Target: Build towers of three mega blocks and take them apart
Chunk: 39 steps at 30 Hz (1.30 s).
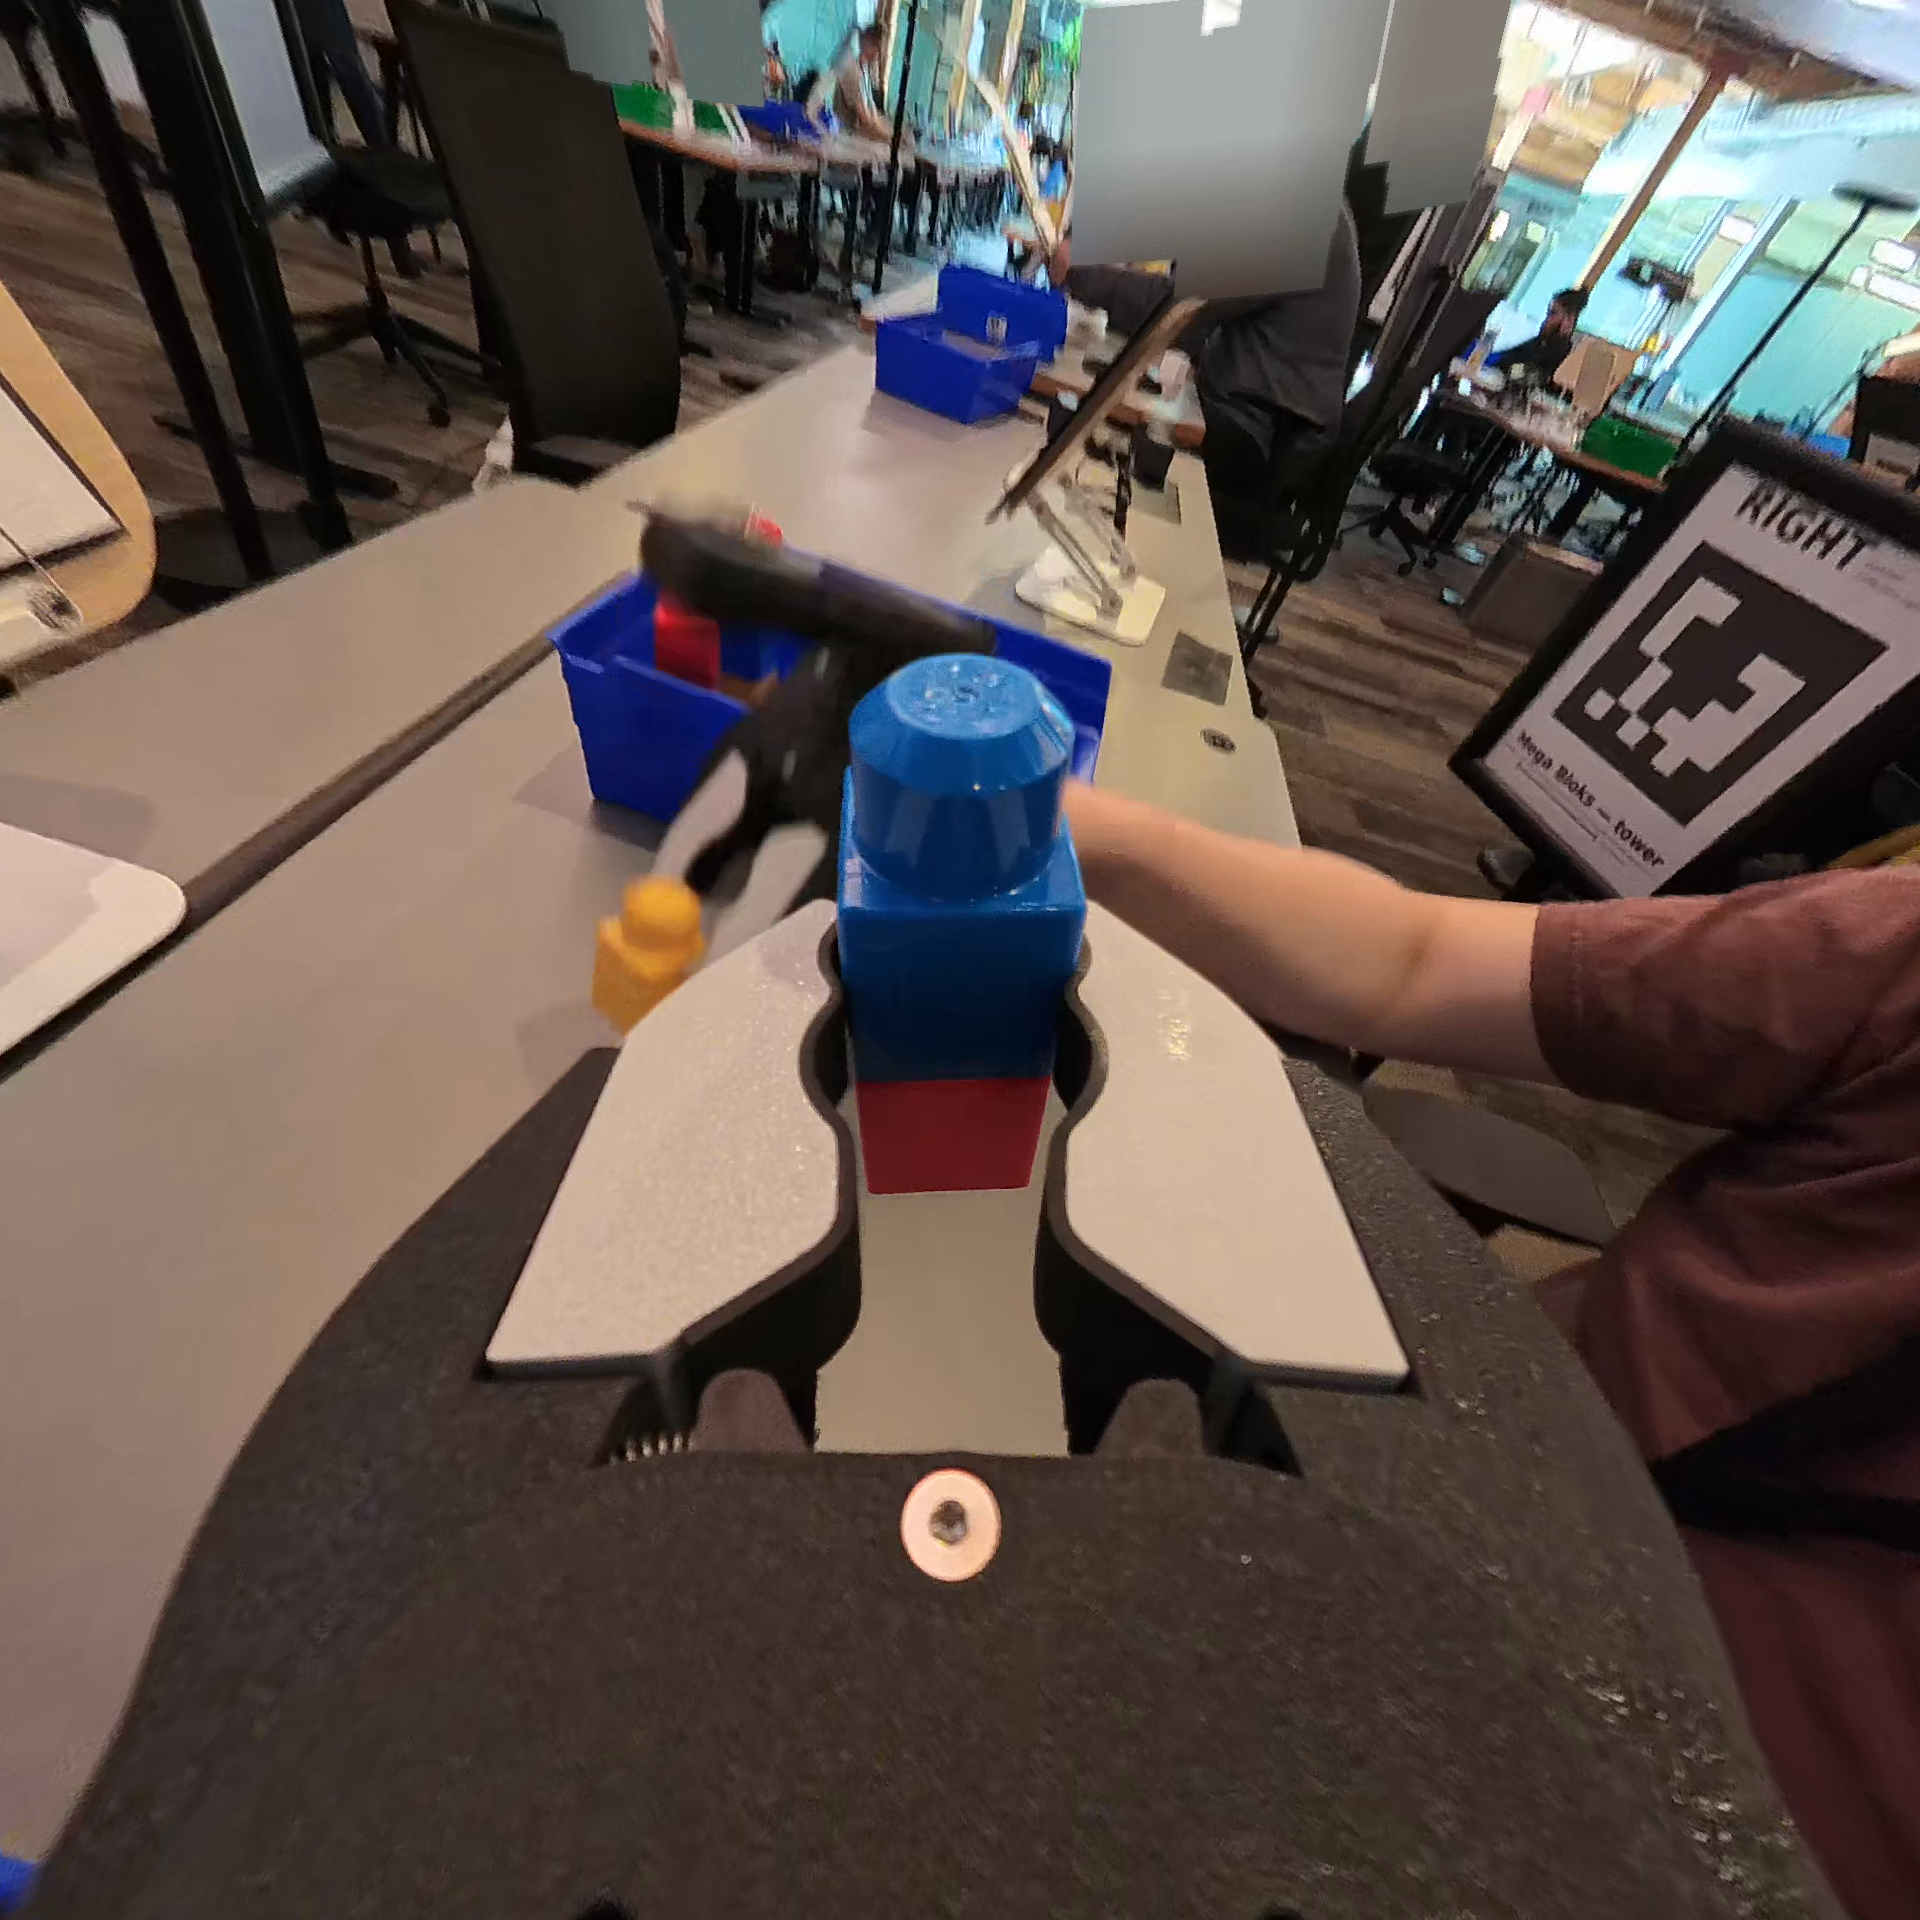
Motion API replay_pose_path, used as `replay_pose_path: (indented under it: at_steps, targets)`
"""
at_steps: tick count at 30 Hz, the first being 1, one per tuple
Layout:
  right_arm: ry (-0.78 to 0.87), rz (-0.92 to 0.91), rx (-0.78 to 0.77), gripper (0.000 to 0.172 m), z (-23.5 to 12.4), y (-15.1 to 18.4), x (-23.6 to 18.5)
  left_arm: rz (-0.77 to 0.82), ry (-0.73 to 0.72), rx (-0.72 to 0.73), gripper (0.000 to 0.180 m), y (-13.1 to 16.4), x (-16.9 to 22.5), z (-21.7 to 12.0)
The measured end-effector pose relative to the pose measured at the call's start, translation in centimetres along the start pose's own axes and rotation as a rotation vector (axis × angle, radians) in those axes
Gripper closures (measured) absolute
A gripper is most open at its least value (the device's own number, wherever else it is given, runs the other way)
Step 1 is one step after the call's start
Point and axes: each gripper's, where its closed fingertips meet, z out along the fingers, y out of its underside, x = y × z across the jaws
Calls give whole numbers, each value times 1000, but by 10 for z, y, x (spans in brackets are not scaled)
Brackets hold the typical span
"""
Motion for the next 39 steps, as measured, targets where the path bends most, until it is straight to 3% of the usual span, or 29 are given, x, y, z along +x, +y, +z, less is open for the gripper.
replay_pose_path:
  at_steps: [2,5,9,16,21,26,33,39]
  targets:
    - [-93,-12,181,133,-39,-36,-19,-17,2,-108,144,18,-1,7]
    - [-374,-87,394,134,-106,-69,-68,-30,30,-248,144,44,1,23]
    - [-681,-147,407,134,-152,-64,-117,-35,91,-335,144,66,12,48]
    - [-662,-305,134,133,-120,-24,-133,1,146,-450,144,89,26,62]
    - [-636,-451,-24,133,-111,6,-140,42,193,-613,144,118,38,61]
    - [-716,-384,195,132,-122,-28,-152,-38,239,-464,144,91,45,67]
    - [-823,-221,520,132,-131,-77,-162,-40,189,-254,144,53,32,56]
    - [-817,-128,526,133,-128,-82,-157,-4,137,-237,144,50,24,57]
